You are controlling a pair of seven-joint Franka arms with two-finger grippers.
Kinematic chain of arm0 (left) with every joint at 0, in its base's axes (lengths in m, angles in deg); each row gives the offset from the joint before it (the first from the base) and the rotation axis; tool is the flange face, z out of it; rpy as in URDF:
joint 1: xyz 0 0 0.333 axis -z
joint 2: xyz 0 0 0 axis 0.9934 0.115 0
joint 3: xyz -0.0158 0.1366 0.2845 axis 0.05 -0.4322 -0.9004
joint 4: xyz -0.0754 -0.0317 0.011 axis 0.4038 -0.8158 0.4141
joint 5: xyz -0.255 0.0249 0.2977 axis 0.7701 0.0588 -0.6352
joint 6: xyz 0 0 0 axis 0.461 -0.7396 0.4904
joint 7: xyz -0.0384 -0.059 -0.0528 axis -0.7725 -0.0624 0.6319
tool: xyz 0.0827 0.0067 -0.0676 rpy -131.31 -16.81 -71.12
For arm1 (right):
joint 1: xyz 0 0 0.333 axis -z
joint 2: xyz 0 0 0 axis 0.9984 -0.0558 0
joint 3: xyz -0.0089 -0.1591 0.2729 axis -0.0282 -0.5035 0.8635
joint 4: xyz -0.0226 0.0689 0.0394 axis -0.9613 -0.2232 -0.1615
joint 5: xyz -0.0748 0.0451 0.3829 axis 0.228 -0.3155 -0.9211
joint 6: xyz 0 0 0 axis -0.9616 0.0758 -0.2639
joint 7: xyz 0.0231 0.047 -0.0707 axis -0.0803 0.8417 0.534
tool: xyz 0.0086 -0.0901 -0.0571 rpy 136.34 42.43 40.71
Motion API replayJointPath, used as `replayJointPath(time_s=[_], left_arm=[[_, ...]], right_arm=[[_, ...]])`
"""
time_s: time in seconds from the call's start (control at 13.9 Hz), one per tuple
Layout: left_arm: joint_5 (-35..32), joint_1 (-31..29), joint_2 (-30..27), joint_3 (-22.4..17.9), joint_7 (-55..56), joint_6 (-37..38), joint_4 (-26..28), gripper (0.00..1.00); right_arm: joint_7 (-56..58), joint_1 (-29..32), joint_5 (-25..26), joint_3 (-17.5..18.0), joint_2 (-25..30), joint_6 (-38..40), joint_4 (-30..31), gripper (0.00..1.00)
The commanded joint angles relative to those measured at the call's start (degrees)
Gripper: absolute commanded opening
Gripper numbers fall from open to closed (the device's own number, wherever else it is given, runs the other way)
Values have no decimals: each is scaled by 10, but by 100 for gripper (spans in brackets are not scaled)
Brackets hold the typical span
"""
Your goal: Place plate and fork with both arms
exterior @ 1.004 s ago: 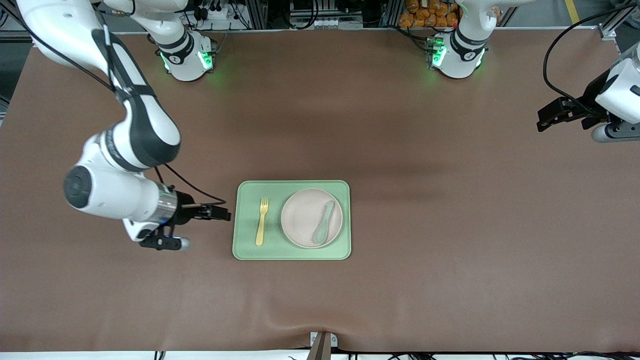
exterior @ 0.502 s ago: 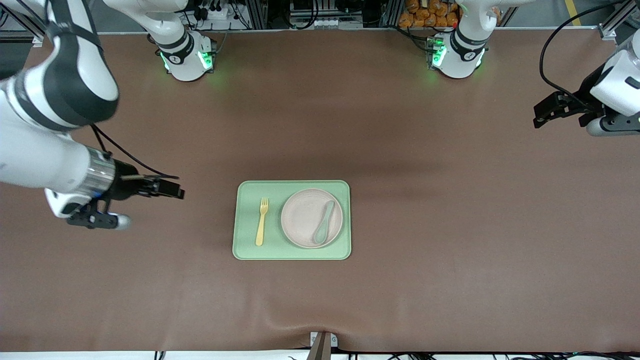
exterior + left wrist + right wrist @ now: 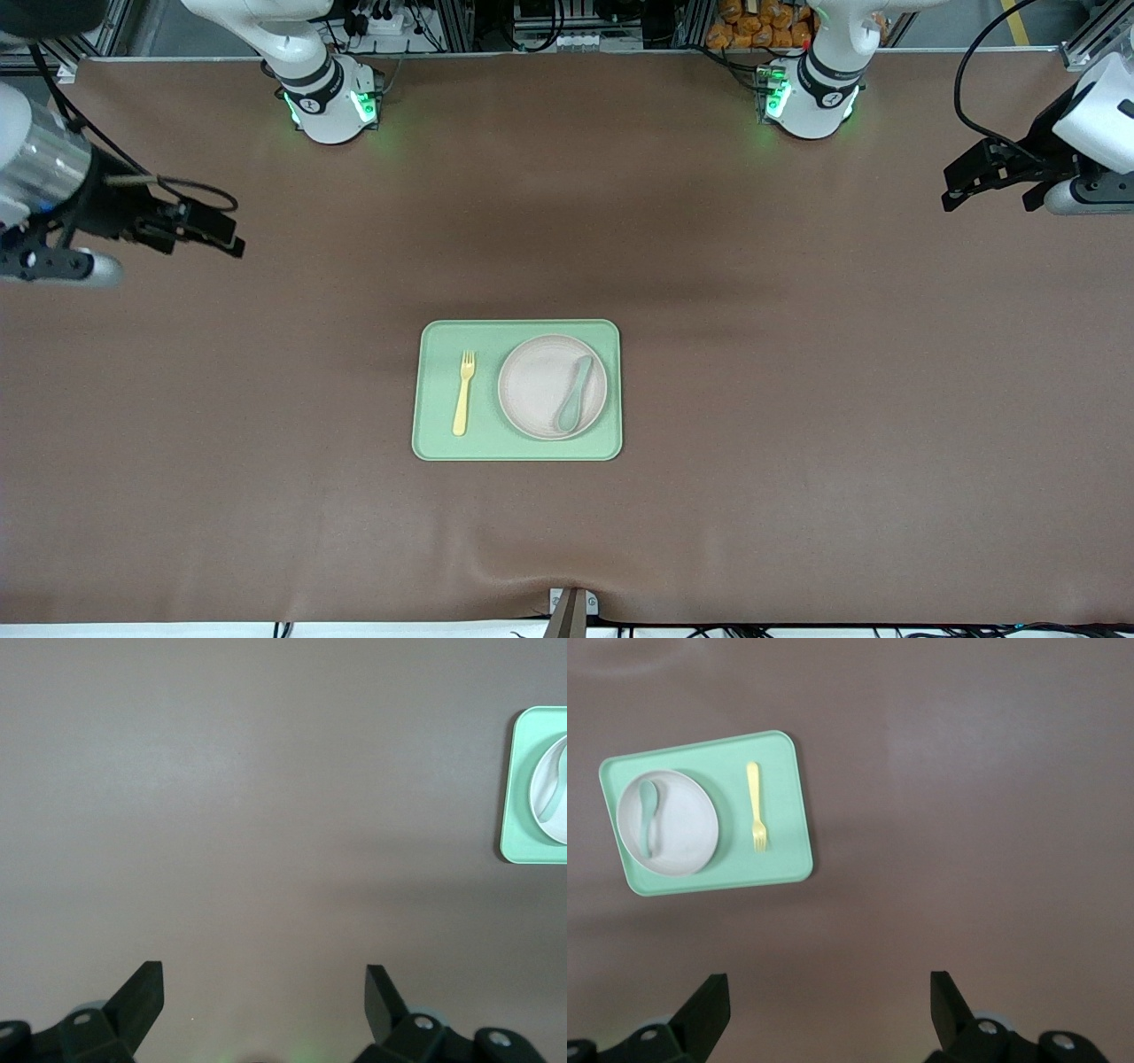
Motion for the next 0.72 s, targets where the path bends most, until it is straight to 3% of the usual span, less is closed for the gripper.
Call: replayJointPath(time_s=[0.0, 0.36, 0.5, 0.65], left_arm=[[7, -5, -14, 4, -8, 5, 8, 100], [6, -7, -30, 11, -6, 0, 35, 100], [6, -7, -32, 12, -6, -4, 40, 100], [6, -7, -31, 12, -6, -7, 41, 100]], right_arm=[[40, -16, 20, -33, 55, -5, 66, 100], [42, -27, 33, -38, 63, -2, 74, 100], [60, -28, 41, -38, 29, 7, 11, 100], [60, -35, 82, -34, 26, 12, -6, 100]])
